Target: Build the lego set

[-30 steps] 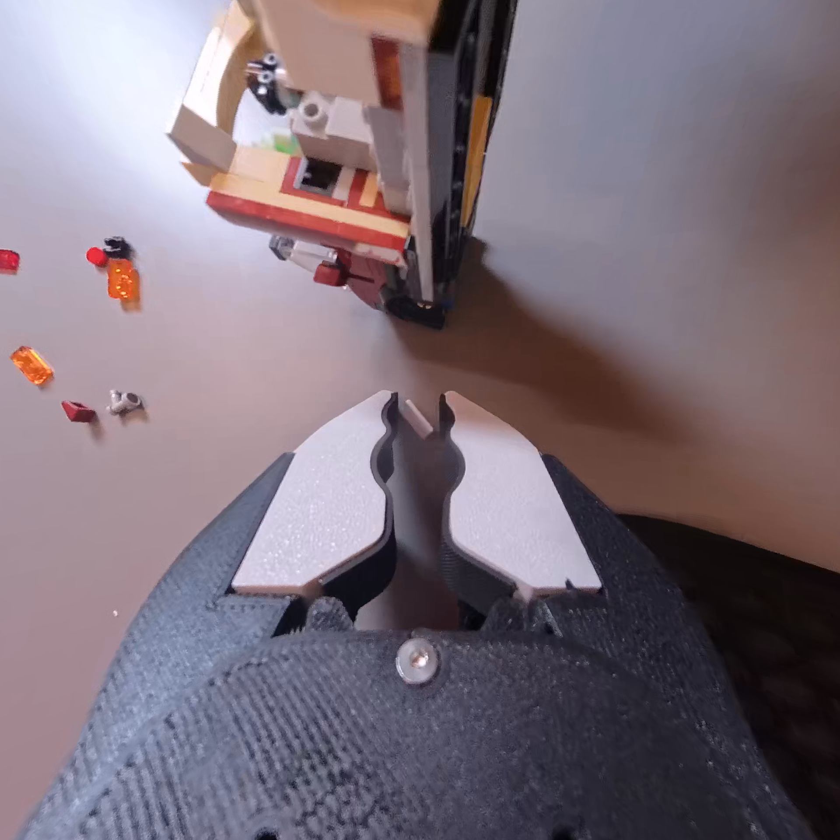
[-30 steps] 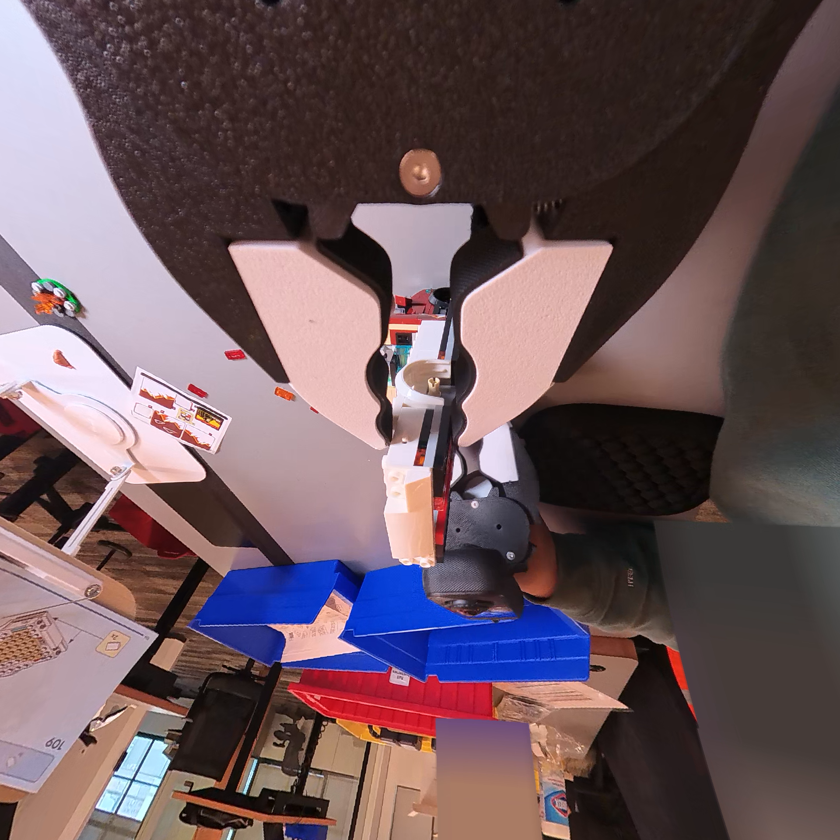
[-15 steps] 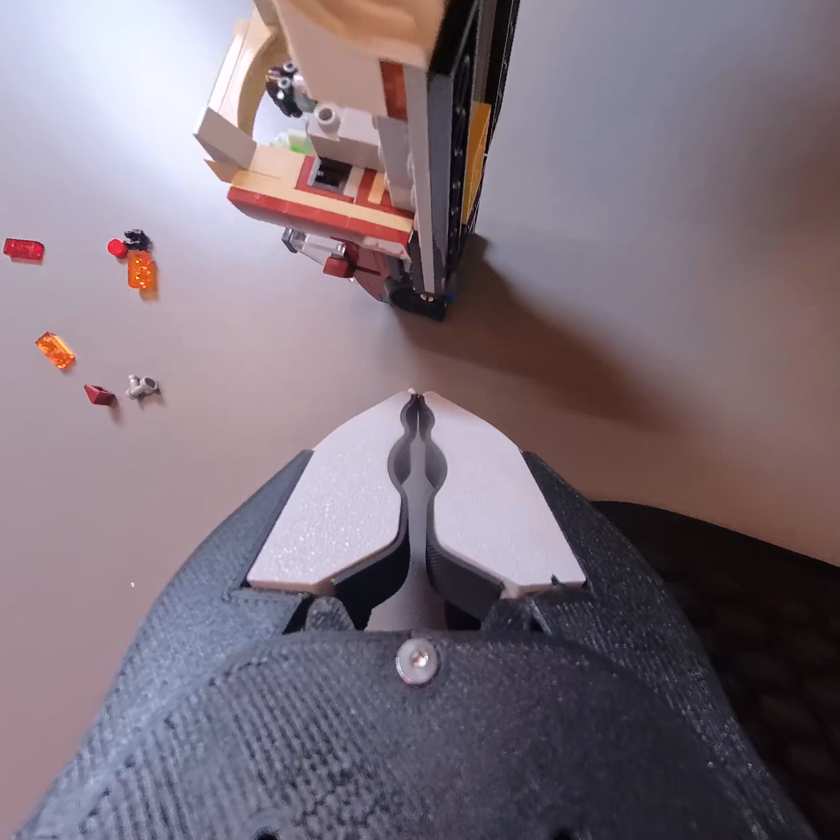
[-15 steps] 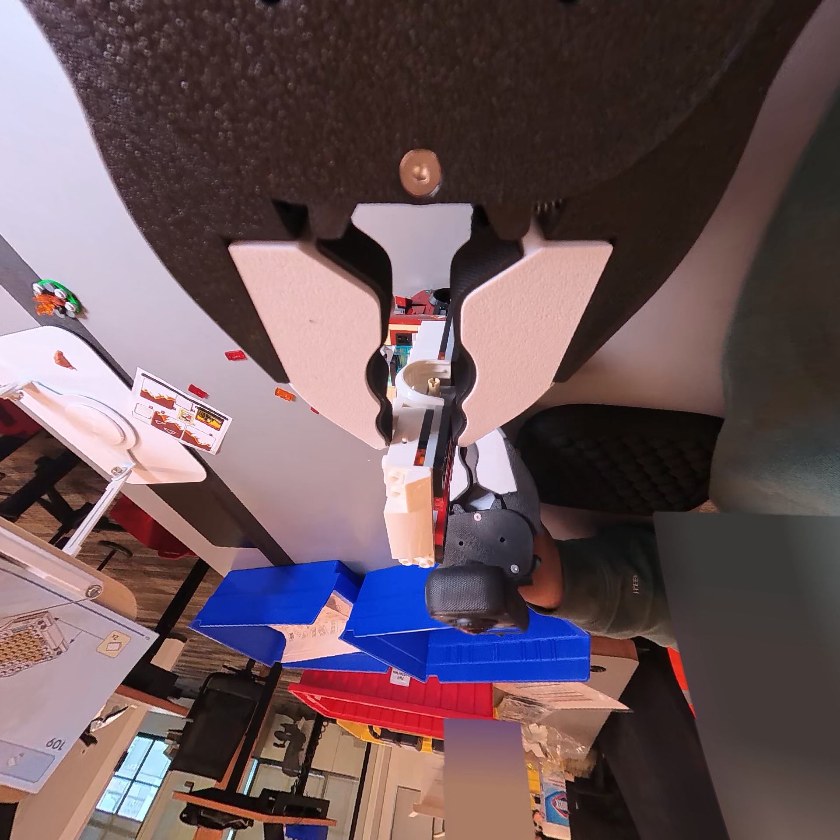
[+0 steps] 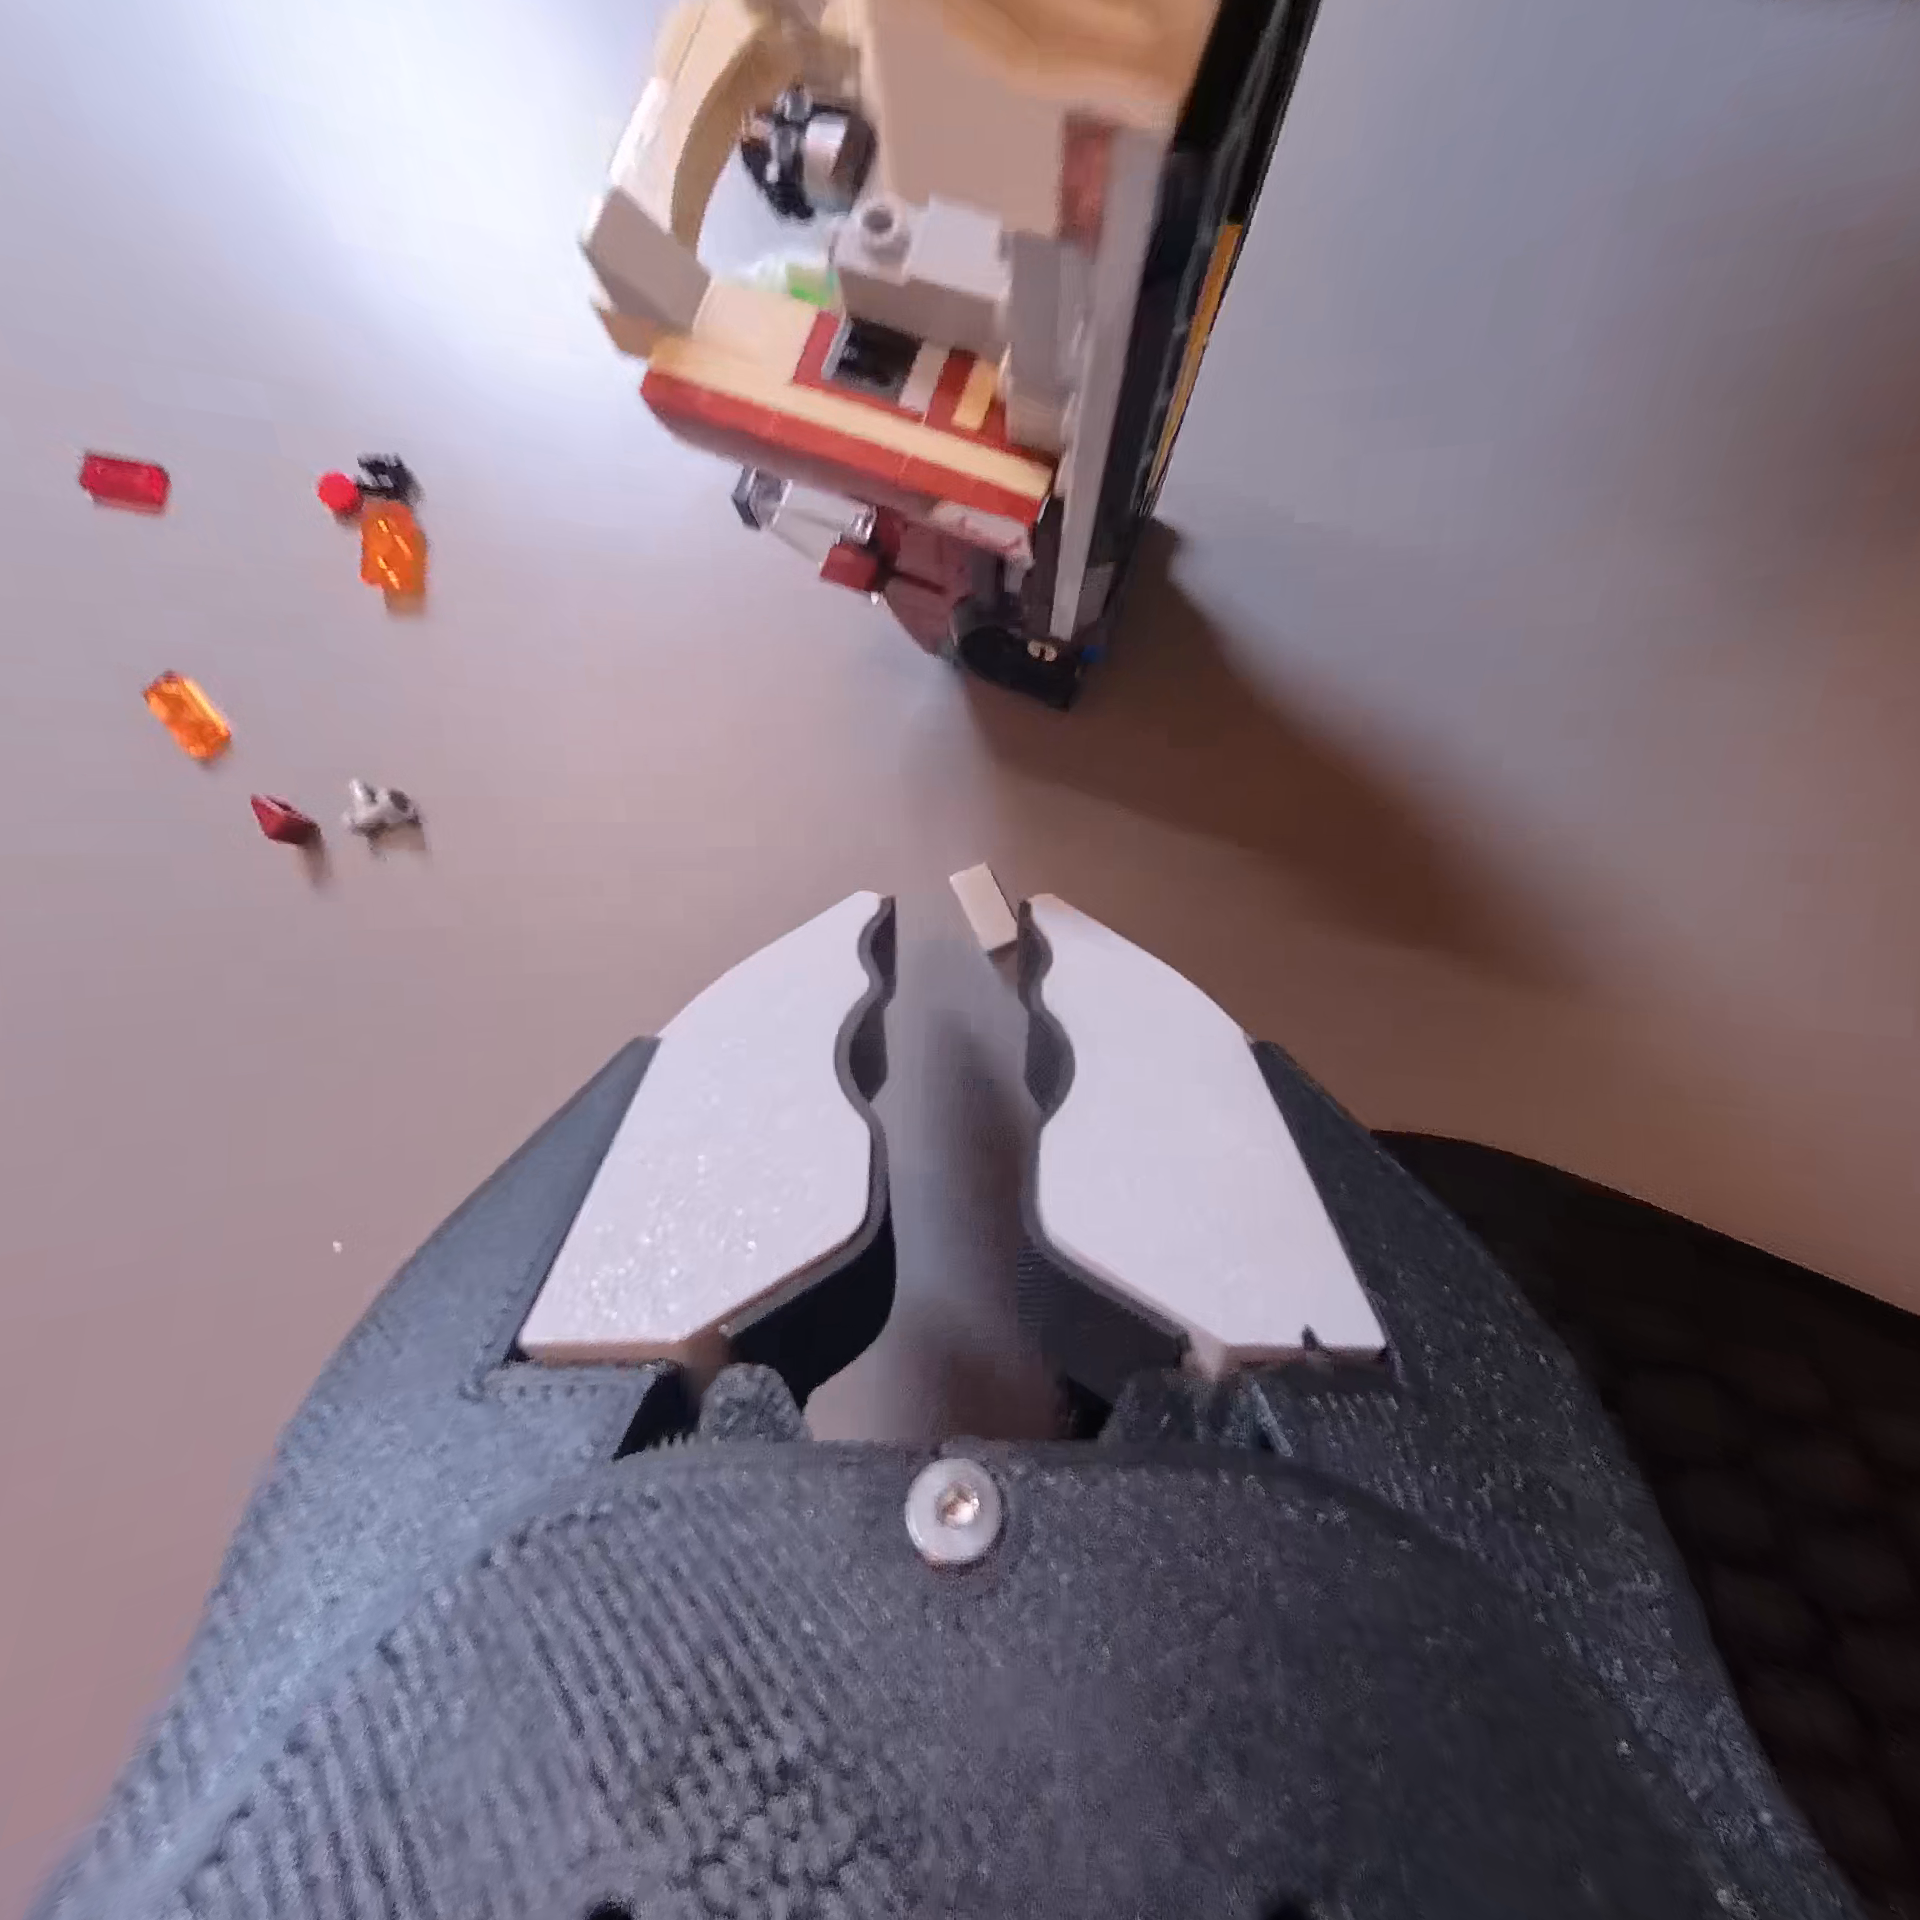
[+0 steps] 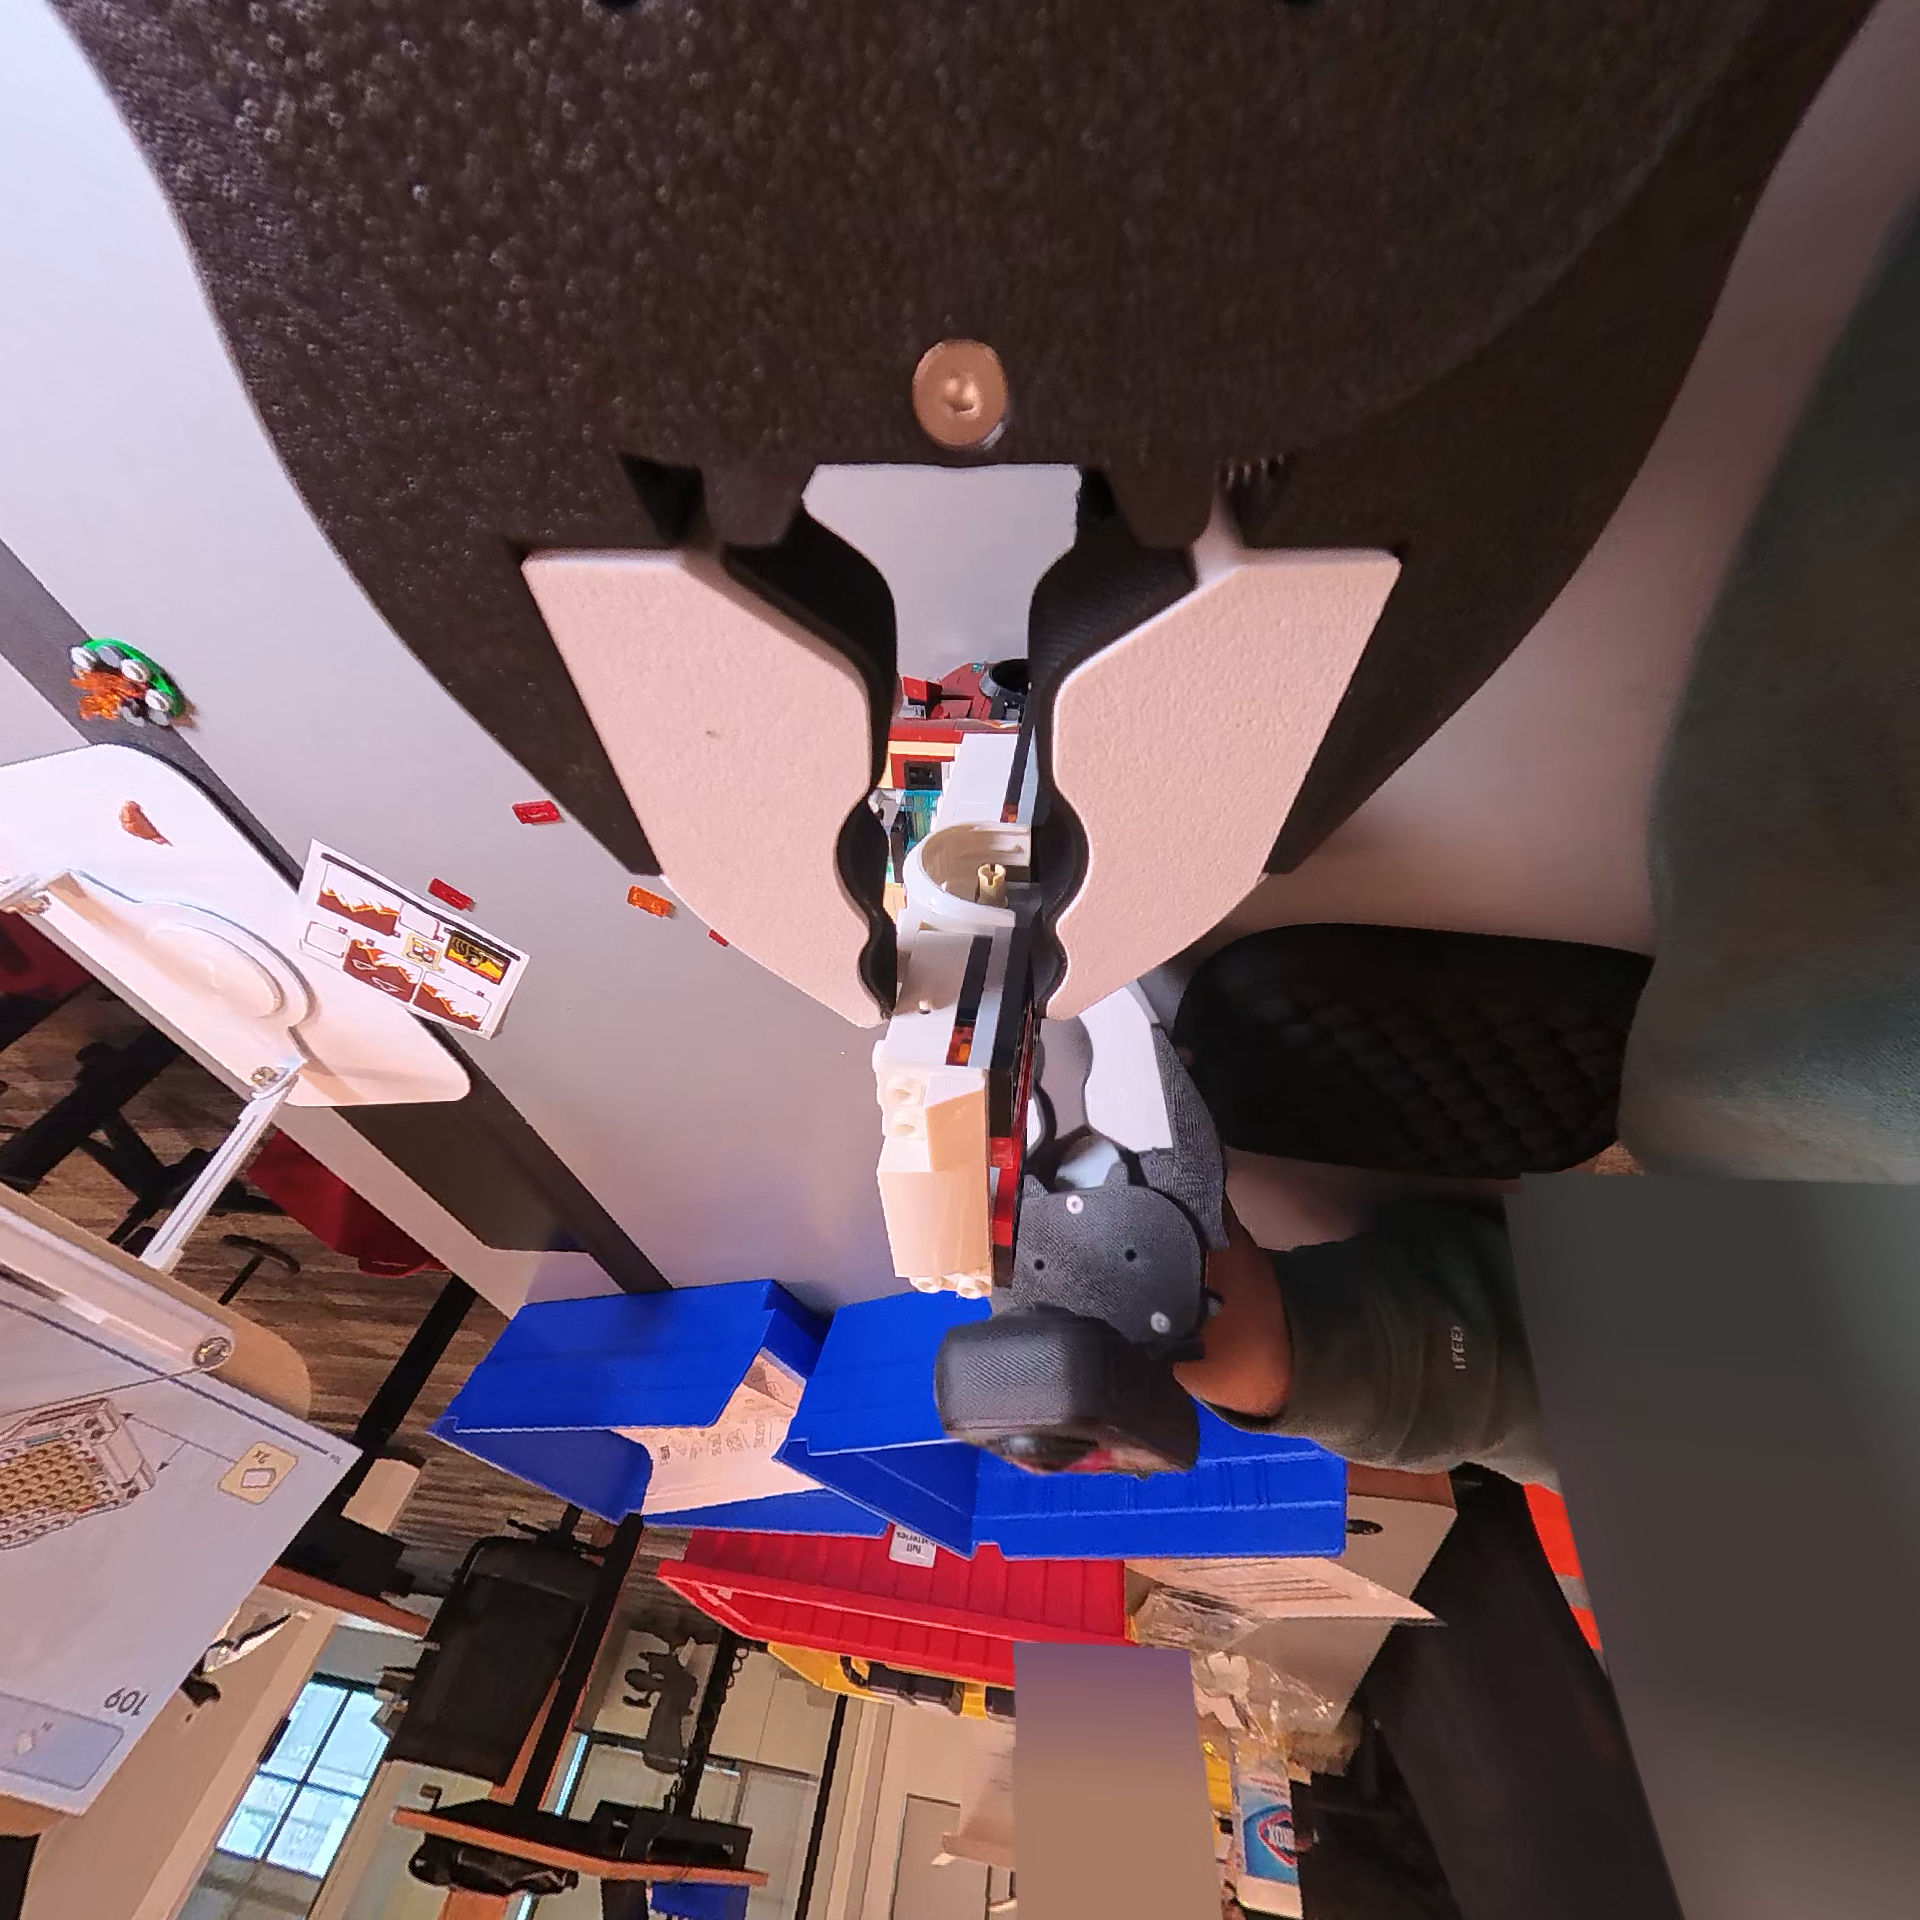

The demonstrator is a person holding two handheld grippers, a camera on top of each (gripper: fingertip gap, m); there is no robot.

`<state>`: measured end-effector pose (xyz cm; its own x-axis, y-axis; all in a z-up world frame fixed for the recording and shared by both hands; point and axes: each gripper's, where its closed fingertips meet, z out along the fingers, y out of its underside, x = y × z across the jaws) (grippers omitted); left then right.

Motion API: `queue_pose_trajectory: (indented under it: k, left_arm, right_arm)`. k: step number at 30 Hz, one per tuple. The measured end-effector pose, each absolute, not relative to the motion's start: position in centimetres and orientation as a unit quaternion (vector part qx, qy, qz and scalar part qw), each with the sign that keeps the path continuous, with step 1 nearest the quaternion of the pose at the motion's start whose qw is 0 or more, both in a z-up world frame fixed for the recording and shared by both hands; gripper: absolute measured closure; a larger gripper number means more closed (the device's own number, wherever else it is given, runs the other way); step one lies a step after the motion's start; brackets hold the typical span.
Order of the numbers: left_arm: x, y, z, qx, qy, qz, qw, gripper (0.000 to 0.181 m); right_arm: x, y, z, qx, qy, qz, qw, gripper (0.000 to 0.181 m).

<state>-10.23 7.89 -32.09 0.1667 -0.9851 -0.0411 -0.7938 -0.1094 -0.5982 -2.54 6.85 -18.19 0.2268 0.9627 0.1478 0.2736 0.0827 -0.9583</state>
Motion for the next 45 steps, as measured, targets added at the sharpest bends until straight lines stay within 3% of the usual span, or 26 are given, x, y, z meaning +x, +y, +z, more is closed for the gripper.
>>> queue_pose_trajectory:
  k: [8, 15, 23, 30, 38, 45]
  left_arm:
    - [-10.0, 7.4, -33.3, -0.728, 0.615, -0.204, 0.225, 0.172]
    - [-10.2, 7.5, -33.0, -0.706, 0.636, -0.203, 0.237, 0.173]
    - [-9.4, 8.2, -24.3, -0.658, 0.614, -0.27, 0.342, 0.174]
    - [-9.4, 7.2, -19.7, -0.622, 0.627, -0.291, 0.367, 0.174]
    - [-6.8, 5.8, -14.2, -0.583, 0.673, -0.296, 0.344, 0.174]
    - [-5.8, 6.9, -15.4, -0.594, 0.717, -0.236, 0.279, 0.173]
  right_arm:
    - [-2.5, 6.8, -18.2, -0.589, -0.525, 0.333, 0.516, 0.157]
    - [-2.5, 6.9, -18.2, -0.589, -0.525, 0.33, 0.518, 0.157]
    - [-2.7, 7.3, -18.3, -0.595, -0.524, 0.306, 0.527, 0.152]
    - [-3.3, 7.4, -18.9, -0.603, -0.52, 0.311, 0.519, 0.149]
    - [-3.5, 7.2, -18.9, -0.602, -0.522, 0.311, 0.518, 0.151]
    - [-3.4, 7.1, -18.9, -0.599, -0.524, 0.312, 0.519, 0.151]
